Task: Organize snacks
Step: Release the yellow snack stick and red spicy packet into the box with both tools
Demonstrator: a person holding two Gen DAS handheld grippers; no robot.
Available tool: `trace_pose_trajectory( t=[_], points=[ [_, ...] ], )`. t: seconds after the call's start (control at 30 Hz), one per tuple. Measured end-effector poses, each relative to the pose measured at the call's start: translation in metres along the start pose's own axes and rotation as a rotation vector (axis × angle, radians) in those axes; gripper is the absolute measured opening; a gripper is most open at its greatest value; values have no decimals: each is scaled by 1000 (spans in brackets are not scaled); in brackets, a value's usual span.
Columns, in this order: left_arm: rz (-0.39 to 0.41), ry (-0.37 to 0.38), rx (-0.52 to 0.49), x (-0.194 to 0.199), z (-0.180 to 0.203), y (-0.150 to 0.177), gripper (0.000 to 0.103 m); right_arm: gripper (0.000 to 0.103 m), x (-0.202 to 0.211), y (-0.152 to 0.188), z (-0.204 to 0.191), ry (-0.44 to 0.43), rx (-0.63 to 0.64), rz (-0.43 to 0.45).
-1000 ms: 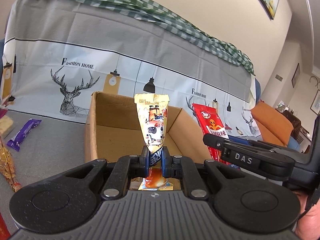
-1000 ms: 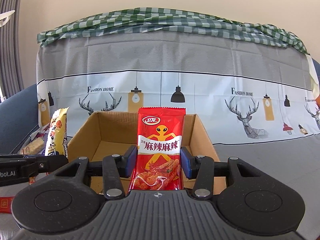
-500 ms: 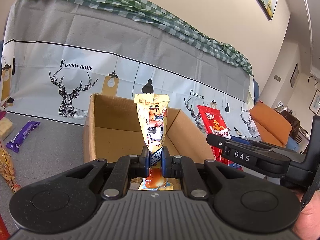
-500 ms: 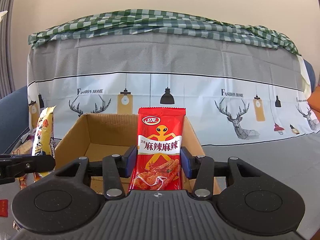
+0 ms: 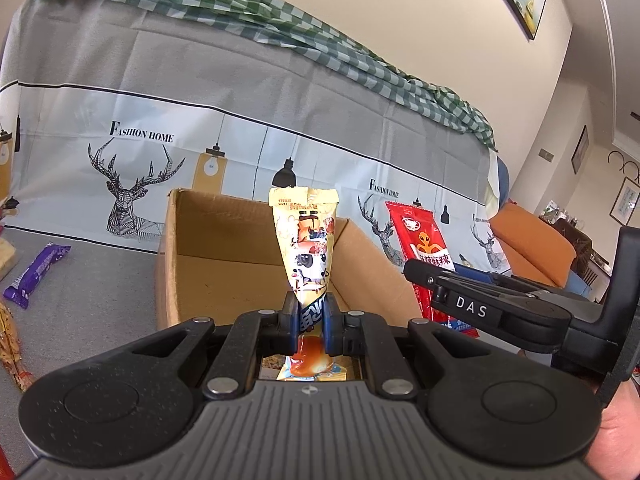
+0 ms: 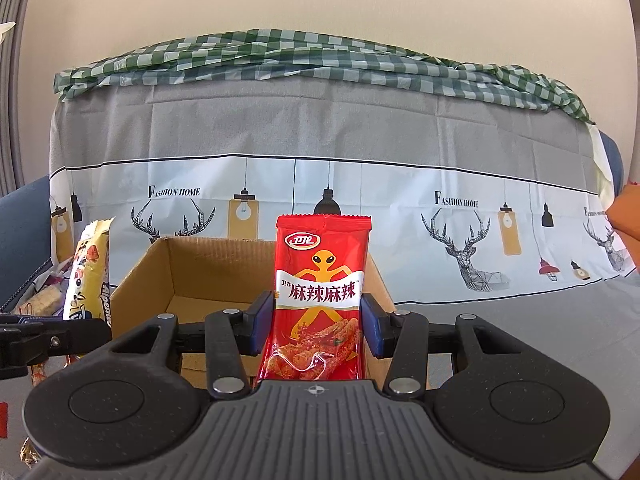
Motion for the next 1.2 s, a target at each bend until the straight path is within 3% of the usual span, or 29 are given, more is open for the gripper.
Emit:
trace_pose_trajectory(
  t=[0.33, 0.37, 0.4, 0.43, 0.47, 0.53, 0.77, 0.87, 1.03, 1.2],
  points=[
    [-18, 39, 5, -2, 2, -2, 14, 49, -3, 0, -1, 9, 10, -7],
    [-34, 51, 6, -4, 3, -2, 19, 50, -4, 0, -2, 10, 12, -10],
    [-50, 63, 8, -5, 4, -1, 37, 52, -5, 0, -3, 9, 15, -19],
    [-46, 61, 3, -5, 5, 0, 45, 61, -8, 1, -5, 12, 22, -35],
    [-32, 46, -9, -3, 7, 1, 45, 73, -9, 2, -7, 26, 28, -39],
    [-18, 32, -13, -1, 7, -1, 45, 79, -6, 1, -9, 43, 32, -17],
    [0, 10, 72, 9, -13, -4, 45, 81, -6, 0, -18, 38, 13, -18],
    [20, -18, 92, 20, -25, -5, 45, 81, -3, 1, -28, 28, 18, -9],
    [41, -94, 127, 43, -53, -10, 56, 81, 6, 1, -53, -7, 26, 23],
    [-69, -236, 31, 42, -87, -32, 57, 81, 16, 2, -84, -60, 32, 47]
  ],
)
Point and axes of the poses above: each gripper's, at about its wrist camera, not at the fingertips, and x roughly against the way its jaws point, z to its right, y to its underside, the point moved 1 cm from there along -x, roughly the way its jaws point, and after that the axes turned 7 degrees about -z, right-handed, at the moved point
